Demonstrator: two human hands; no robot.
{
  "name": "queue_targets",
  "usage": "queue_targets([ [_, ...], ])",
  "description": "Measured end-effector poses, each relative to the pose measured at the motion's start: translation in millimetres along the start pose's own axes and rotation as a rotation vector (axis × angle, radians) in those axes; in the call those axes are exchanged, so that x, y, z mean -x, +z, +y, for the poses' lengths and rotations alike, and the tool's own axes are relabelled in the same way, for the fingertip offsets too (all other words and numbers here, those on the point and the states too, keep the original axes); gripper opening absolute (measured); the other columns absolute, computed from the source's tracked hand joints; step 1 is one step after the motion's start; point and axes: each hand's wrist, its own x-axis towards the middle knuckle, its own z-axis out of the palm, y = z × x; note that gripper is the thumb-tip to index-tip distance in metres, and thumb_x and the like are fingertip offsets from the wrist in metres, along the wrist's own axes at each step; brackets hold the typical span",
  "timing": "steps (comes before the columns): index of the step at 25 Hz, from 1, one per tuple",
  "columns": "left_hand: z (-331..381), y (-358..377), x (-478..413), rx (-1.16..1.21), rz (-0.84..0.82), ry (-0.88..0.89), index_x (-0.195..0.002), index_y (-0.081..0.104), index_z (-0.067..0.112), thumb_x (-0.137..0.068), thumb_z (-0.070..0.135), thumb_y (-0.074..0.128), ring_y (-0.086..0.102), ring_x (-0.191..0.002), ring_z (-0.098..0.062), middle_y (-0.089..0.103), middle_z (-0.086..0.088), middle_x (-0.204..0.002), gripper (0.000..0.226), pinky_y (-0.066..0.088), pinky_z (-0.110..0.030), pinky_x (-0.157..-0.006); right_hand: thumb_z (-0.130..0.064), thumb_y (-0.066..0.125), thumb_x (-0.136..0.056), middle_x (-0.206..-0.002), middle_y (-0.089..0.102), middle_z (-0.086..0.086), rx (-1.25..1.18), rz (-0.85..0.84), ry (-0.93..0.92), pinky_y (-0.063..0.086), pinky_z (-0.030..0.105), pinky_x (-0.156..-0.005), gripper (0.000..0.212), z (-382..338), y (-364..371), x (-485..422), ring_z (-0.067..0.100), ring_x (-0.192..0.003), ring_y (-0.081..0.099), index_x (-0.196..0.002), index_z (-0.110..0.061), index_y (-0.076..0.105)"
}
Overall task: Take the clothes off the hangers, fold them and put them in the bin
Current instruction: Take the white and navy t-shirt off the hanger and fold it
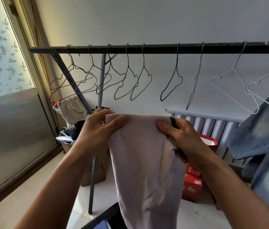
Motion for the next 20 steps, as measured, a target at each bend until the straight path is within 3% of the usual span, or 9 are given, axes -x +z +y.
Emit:
queue_targets([
  [2,-13.0,8.2,10.1,0.406,-0.122,-0.172,-0.093,0.073,0.01,-0.053,0.053,0.087,0.069,-0.077,-0.019,0.072,-0.003,-0.085,0.061,0.056,-0.027,-0.059,-0.016,0.061,-0.092,-0.079,0.075,0.0,-0.036,0.017,0.005,0.055,0.021,-0.066,0.012,-4.5,3.5,-3.7,0.011,-0.073,0.069,-0.088,-0.013,0.071],
  [3,-21.7,11.9,17.3,0.499,-0.193,-0.232,-0.093,0.074,0.007,-0.043,0.053,0.092,0.071,-0.076,-0.02,0.074,-0.009,-0.086,0.07,0.057,-0.027,-0.06,-0.016,0.06,-0.092,-0.077,0.075,-0.001,-0.057,0.032,0.006,0.055,0.02,-0.064,0.012,-6.8,3.5,-5.7,0.01,-0.071,0.069,-0.088,-0.013,0.071],
  [5,-32.6,16.7,30.0,0.457,-0.281,-0.29,-0.089,0.077,0.007,-0.036,0.046,0.096,0.072,-0.079,-0.022,0.075,-0.014,-0.09,0.069,0.058,-0.028,-0.064,-0.015,0.06,-0.092,-0.075,0.074,0.0,-0.101,0.071,0.011,0.055,0.019,-0.063,0.012,-10.7,1.6,-8.5,0.01,-0.069,0.069,-0.087,-0.011,0.071],
  [10,-39.1,23.6,30.7,0.339,-0.094,-0.326,-0.084,0.072,0.001,-0.066,0.025,0.086,0.07,-0.075,-0.02,0.075,-0.013,-0.082,0.032,0.059,-0.027,-0.067,-0.031,0.067,-0.085,-0.08,0.074,0.005,-0.177,0.148,0.117,0.056,0.027,-0.069,0.021,-1.3,-9.7,-13.5,0.019,-0.077,0.068,-0.085,-0.011,0.073],
  [13,-33.2,28.7,28.8,0.313,-0.047,-0.269,-0.079,0.071,0.002,-0.068,0.028,0.073,0.069,-0.069,-0.016,0.074,-0.01,-0.076,0.028,0.057,-0.024,-0.062,-0.054,0.086,-0.05,-0.101,0.075,0.01,-0.566,-0.047,0.285,0.059,0.034,-0.076,0.06,16.7,-14.7,3.2,0.023,-0.093,0.071,-0.093,-0.013,0.078],
  [15,-29.4,32.2,26.8,0.283,-0.025,-0.248,-0.078,0.07,0.003,-0.071,0.029,0.071,0.068,-0.065,-0.014,0.074,-0.008,-0.073,0.027,0.056,-0.023,-0.058,-0.045,0.096,-0.029,-0.099,0.075,0.01,-0.566,-0.119,0.302,0.06,0.032,-0.069,0.064,31.2,-10.9,16.7,0.021,-0.088,0.073,-0.084,-0.016,0.081],
  [17,-26.8,35.0,24.1,0.284,-0.026,-0.254,-0.077,0.069,0.004,-0.074,0.03,0.069,0.068,-0.062,-0.013,0.073,-0.006,-0.069,0.026,0.055,-0.023,-0.055,-0.024,0.093,-0.045,-0.096,0.075,0.012,-0.366,-0.072,0.323,0.06,0.034,-0.072,0.041,41.5,-8.3,19.4,0.023,-0.086,0.073,-0.083,-0.016,0.079],
  [20,-25.4,34.4,20.2,0.273,-0.016,-0.29,-0.074,0.067,0.004,-0.087,0.029,0.063,0.064,-0.056,-0.013,0.07,-0.005,-0.065,0.029,0.053,-0.023,-0.051,-0.009,0.077,-0.069,-0.104,0.073,0.015,-0.31,0.041,0.317,0.055,0.041,-0.084,0.038,42.0,-9.6,12.4,0.03,-0.097,0.07,-0.106,-0.007,0.07],
])
